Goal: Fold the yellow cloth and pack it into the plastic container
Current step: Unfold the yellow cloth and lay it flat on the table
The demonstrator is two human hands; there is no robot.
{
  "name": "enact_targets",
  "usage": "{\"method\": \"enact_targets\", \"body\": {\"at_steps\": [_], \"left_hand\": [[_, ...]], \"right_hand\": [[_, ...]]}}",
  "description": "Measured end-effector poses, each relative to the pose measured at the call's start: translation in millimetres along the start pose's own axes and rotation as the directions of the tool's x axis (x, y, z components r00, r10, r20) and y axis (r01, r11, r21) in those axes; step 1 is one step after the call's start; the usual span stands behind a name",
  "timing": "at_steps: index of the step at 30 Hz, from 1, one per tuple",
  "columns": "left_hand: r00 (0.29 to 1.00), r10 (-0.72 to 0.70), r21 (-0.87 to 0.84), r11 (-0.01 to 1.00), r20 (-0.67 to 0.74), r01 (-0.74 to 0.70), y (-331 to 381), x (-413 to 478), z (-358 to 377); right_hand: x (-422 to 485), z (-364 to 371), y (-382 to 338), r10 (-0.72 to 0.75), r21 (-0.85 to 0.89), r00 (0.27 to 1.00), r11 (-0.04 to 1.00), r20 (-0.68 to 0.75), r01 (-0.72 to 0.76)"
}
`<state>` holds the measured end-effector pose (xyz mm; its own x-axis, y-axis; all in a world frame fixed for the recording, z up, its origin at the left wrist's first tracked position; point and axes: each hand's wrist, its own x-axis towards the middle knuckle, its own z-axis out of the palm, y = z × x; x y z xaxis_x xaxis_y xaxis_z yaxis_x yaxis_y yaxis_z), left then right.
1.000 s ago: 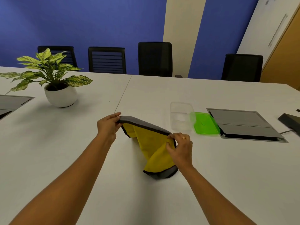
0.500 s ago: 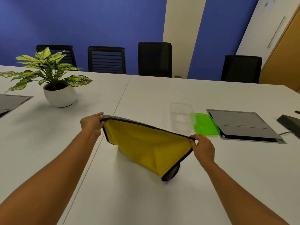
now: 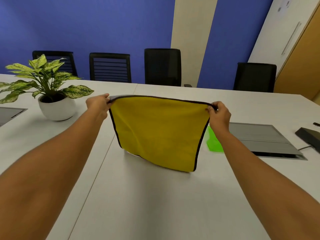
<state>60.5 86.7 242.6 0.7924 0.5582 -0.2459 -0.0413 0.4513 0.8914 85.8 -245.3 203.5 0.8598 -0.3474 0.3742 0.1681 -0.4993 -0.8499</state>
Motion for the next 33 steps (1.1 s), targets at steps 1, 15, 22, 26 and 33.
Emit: {"method": "enact_targets", "body": {"at_steps": [1, 15, 22, 26, 33], "left_hand": [[1.0, 0.012, -0.034, 0.999, 0.022, -0.011, 8, -3, 4], [0.995, -0.081, 0.049, 0.995, -0.063, 0.084, -36, -65, -66], [0.969, -0.24, 0.331, 0.911, -0.056, 0.244, -119, -105, -142], [0.938, -0.343, 0.523, 0.793, -0.04, 0.312, -148, -123, -181], [0.965, -0.263, 0.699, 0.692, 0.011, 0.181, -171, -133, -211]], "right_hand": [[3, -3, -5, -0.02, 0.006, 1.0, 1.0, -0.014, 0.02], [-85, -51, 42, -0.049, 0.034, 0.999, 0.998, 0.022, 0.049], [-172, -74, 115, 0.093, -0.1, 0.982, 0.992, 0.165, -0.077], [-205, -80, 140, 0.198, -0.161, 0.948, 0.974, 0.249, -0.161], [-232, -90, 158, 0.266, -0.24, 0.921, 0.95, 0.285, -0.2]]}}
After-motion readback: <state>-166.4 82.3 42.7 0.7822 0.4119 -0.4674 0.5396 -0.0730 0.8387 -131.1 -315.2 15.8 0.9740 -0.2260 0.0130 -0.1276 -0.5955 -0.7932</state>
